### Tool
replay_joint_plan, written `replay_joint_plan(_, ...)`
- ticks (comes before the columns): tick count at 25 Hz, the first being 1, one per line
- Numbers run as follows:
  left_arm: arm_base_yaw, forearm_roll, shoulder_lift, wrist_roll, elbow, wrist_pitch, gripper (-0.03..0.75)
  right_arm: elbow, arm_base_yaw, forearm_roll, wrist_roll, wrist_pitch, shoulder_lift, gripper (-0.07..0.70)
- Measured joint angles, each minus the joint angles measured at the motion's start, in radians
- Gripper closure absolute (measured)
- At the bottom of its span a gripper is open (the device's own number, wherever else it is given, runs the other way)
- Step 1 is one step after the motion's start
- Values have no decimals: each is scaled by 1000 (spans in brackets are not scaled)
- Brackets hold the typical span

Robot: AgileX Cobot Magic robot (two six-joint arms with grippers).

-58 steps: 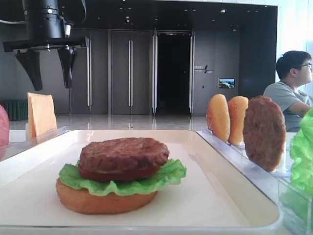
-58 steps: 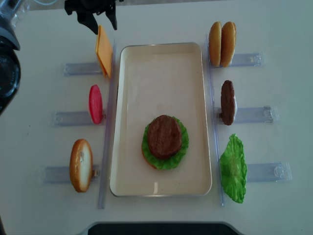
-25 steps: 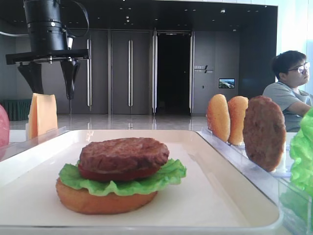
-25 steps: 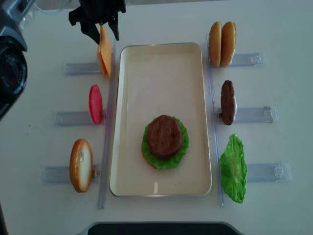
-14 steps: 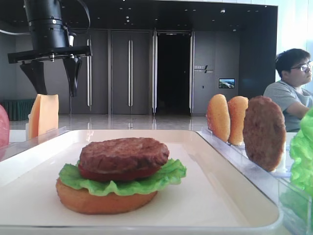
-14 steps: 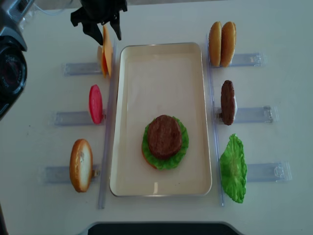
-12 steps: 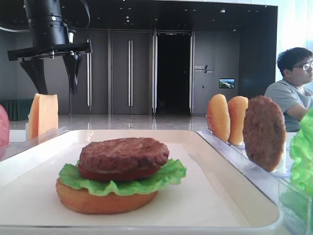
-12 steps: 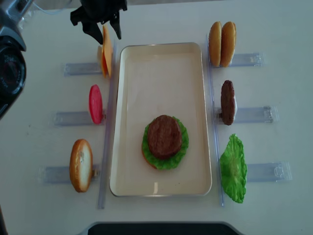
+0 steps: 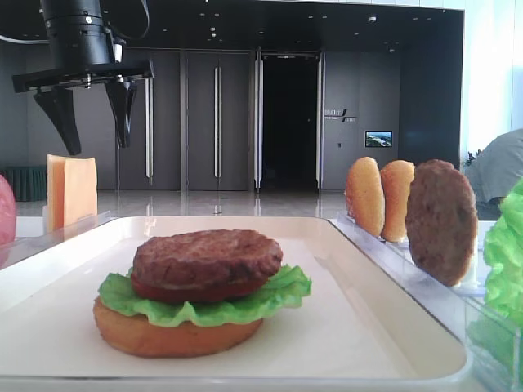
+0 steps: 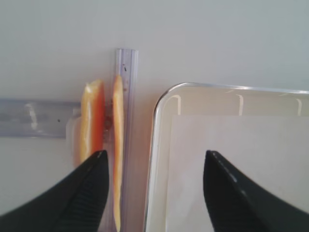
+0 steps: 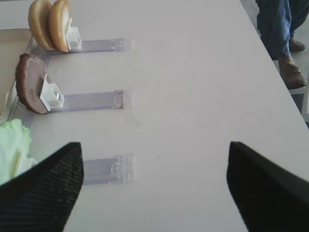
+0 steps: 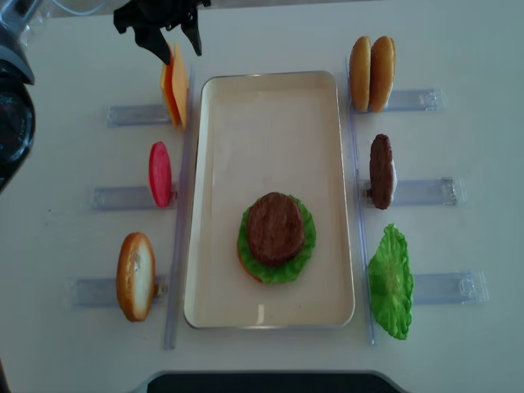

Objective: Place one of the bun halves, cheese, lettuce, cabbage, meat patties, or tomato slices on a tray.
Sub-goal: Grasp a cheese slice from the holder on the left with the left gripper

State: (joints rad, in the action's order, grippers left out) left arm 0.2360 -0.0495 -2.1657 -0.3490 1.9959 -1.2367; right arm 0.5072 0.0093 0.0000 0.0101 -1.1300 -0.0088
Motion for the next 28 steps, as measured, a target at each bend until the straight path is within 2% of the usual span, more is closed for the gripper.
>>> replay_joint_plan(28,0,4,-22,0,0,0,244,0,0,0,0,0,0,55)
